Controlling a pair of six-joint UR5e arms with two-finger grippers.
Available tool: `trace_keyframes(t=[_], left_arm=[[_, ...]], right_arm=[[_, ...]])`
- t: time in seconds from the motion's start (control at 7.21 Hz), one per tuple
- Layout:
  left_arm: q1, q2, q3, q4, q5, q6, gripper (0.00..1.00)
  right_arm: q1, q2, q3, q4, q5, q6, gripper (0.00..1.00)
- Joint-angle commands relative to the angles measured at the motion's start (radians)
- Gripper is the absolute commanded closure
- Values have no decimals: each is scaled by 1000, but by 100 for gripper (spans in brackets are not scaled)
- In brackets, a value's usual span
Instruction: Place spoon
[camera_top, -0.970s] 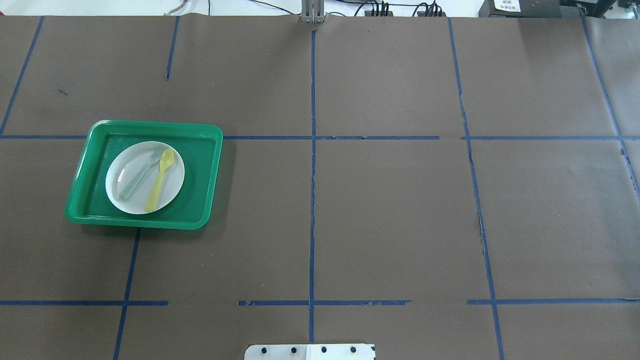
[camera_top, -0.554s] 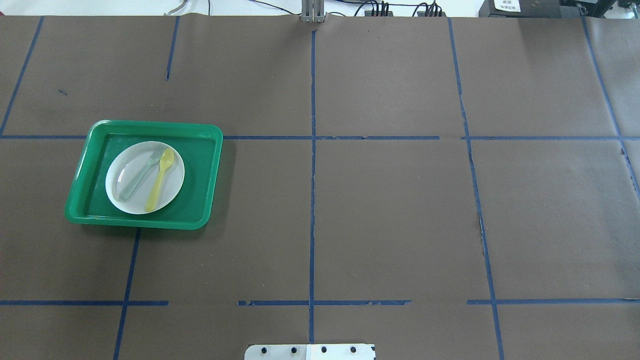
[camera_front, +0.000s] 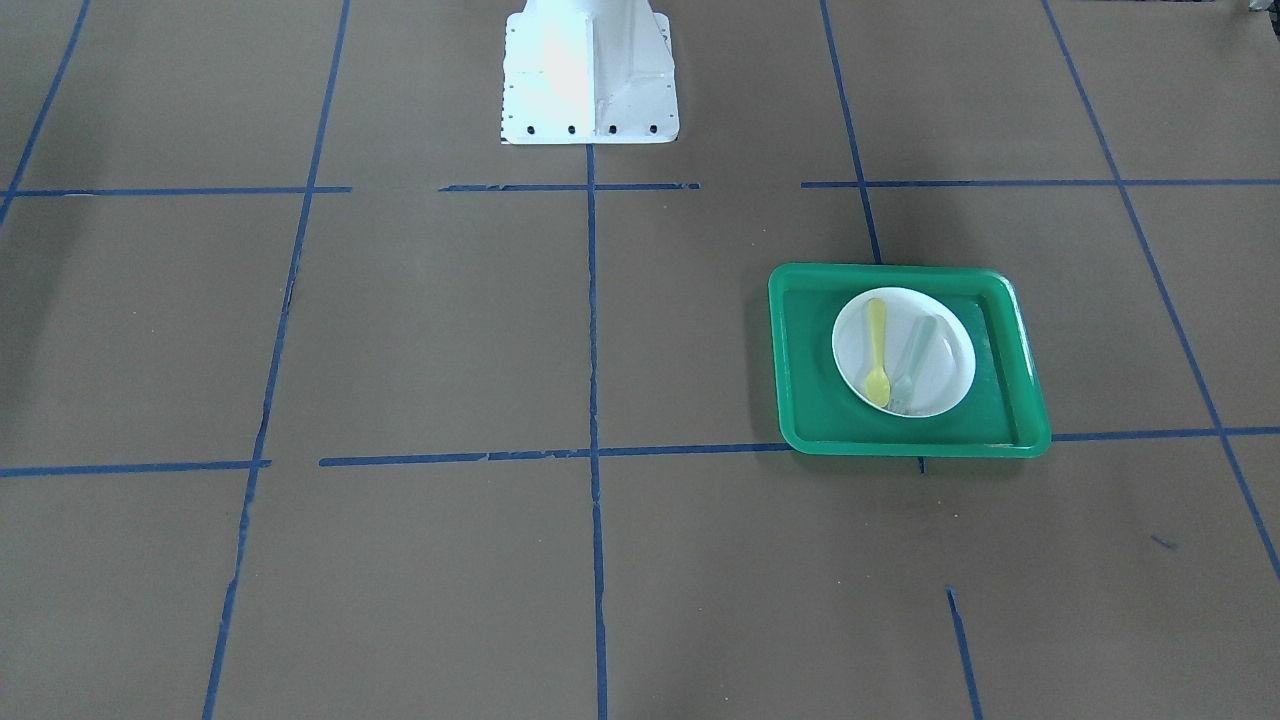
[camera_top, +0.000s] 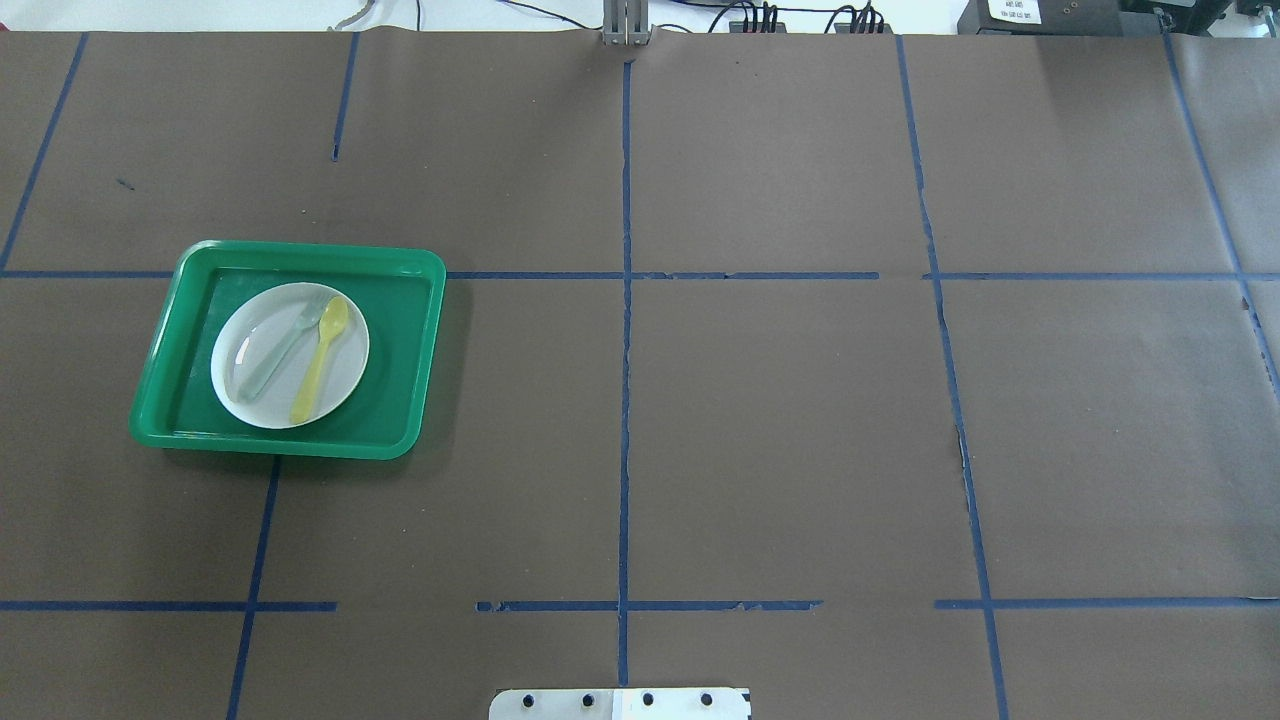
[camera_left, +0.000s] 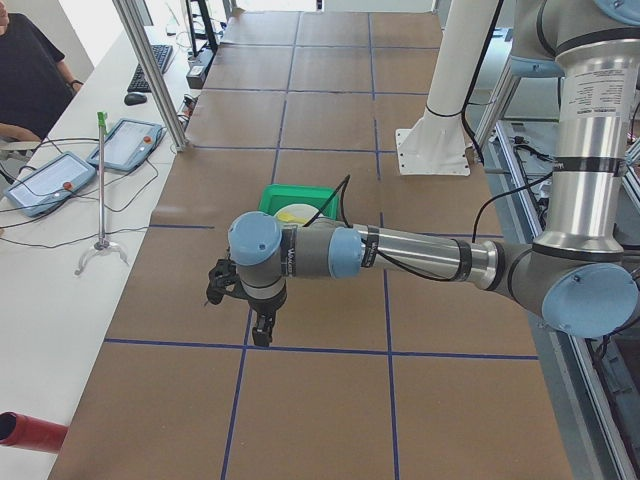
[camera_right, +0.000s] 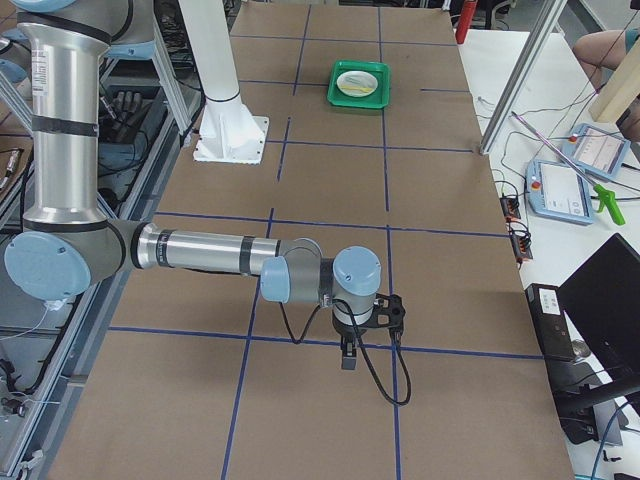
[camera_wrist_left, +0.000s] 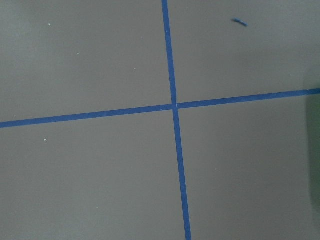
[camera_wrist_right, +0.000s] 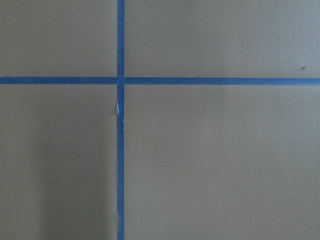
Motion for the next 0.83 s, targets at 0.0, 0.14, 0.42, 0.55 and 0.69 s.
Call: trace_keyframes(t=[0.0,0.14,0.42,0.55,0.69], left_arm=[[103,-1,-100,-10,-29,-138,0],[167,-4,-149,-37,-30,-226,0],[283,-4,-142,-207,-25,-462,0],[365,-4,-116,-320,-22,-534,2],[469,-15,-99,-433,15,-669,4]], right_arm=[[0,1,0,-1,1,0,0],[0,0,0,0,1,0,0],[0,0,0,-1,1,0,0],[0,0,0,0,-1,0,0],[0,1,0,0,1,0,0]])
